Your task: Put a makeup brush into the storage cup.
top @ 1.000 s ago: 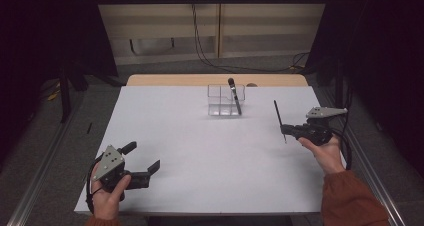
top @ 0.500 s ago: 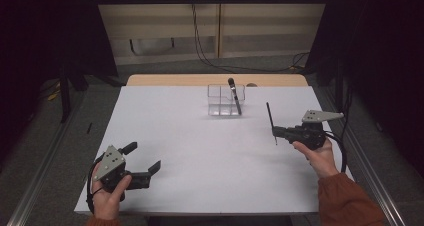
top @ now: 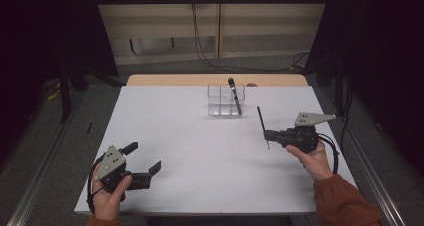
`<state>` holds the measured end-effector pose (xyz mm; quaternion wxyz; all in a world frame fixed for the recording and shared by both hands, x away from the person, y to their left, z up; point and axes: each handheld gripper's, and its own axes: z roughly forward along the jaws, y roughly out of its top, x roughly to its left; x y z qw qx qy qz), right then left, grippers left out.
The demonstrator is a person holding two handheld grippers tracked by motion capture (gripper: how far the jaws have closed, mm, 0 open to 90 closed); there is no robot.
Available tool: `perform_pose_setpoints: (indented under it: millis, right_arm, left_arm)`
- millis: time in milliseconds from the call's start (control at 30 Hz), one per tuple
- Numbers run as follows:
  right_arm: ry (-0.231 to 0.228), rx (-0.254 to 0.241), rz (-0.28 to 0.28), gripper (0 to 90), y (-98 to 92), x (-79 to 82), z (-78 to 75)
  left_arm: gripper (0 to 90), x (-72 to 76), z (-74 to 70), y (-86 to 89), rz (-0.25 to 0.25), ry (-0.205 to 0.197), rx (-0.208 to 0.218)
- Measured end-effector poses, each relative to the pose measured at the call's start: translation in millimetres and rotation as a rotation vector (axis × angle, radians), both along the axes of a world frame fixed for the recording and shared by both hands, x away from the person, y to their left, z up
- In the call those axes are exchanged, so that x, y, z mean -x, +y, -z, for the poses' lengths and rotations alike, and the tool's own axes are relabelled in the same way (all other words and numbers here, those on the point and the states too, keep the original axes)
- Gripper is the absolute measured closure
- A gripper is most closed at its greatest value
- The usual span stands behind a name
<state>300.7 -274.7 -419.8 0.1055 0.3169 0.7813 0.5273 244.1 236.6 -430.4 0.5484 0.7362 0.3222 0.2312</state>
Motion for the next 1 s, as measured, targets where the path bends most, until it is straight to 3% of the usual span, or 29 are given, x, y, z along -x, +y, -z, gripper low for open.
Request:
perform_pose_setpoints:
  millis: [700,1000]
  right_arm:
    - [0.022,0.011,-0.15,87.3,38.5,8.4,0.5]
    - [0.038,0.051,-0.243,87.3,62.1,10.0,-0.6]
  left_arm:
    - [2.1,0.3,-0.1,-1.2,0.004,0.004,0.002]
    - [2.0,0.0,-0.2,-0.7,0.004,0.003,-0.004]
